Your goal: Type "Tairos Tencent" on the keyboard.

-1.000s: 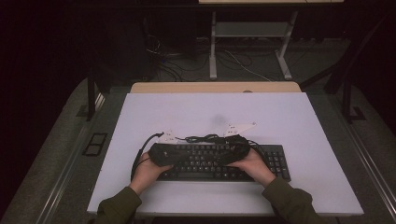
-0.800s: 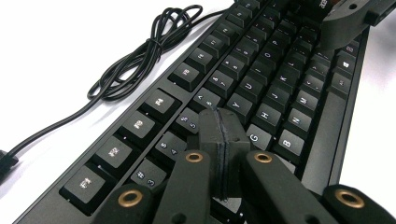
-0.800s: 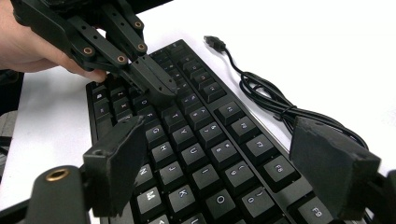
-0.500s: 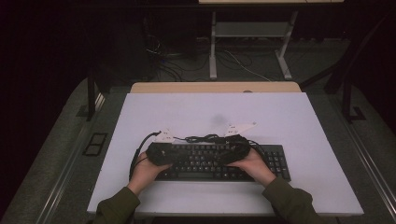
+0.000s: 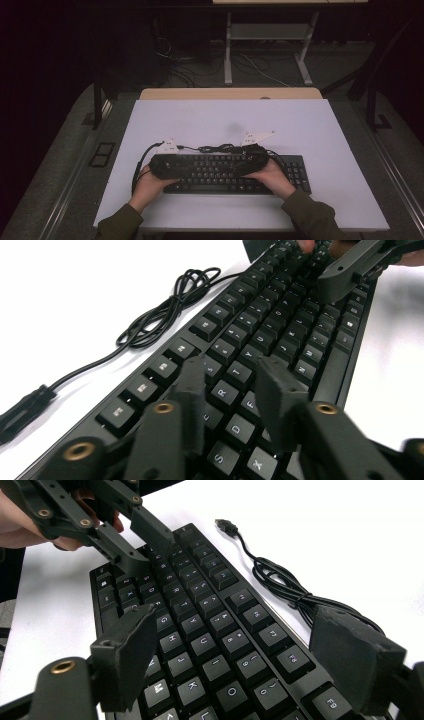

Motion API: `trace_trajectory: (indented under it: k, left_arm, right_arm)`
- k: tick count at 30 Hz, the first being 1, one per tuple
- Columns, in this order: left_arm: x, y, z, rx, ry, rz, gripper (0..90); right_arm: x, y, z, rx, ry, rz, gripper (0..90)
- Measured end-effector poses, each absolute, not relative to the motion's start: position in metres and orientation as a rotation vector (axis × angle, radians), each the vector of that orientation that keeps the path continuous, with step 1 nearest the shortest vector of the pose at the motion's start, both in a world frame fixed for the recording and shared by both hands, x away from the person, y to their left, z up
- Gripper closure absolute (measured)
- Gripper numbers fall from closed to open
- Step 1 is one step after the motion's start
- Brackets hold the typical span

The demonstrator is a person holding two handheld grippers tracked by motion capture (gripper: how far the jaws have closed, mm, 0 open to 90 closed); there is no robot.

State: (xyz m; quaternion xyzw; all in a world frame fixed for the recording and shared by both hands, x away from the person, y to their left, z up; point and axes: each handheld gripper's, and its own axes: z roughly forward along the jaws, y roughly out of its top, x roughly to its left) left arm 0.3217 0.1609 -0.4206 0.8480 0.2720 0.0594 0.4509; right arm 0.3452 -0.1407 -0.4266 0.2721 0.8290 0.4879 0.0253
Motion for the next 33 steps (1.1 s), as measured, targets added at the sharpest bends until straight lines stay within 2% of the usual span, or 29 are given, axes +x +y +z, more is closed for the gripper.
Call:
trace_trajectory:
  k: [8, 11, 19, 33]
  left_arm:
    - [0.3186, 0.1662, -0.4209, 2.08, 0.683, 0.185, 31.1]
    - [0.319, 0.1676, -0.4208, 2.067, 0.701, 0.196, 24.3]
    - [0.3197, 0.1681, -0.4212, 2.067, 0.707, 0.198, 22.7]
    - [0.3201, 0.168, -0.4223, 2.058, 0.725, 0.201, 20.4]
  right_arm:
    - [0.3458, -0.1423, -0.4262, 0.839, 2.562, 1.511, 19.0]
    - [0.3458, -0.1427, -0.426, 0.846, 2.559, 1.51, 19.3]
    - [0.3452, -0.1435, -0.4265, 0.842, 2.58, 1.492, 29.3]
    - [0.3437, -0.143, -0.4292, 0.797, 2.658, 1.404, 69.1]
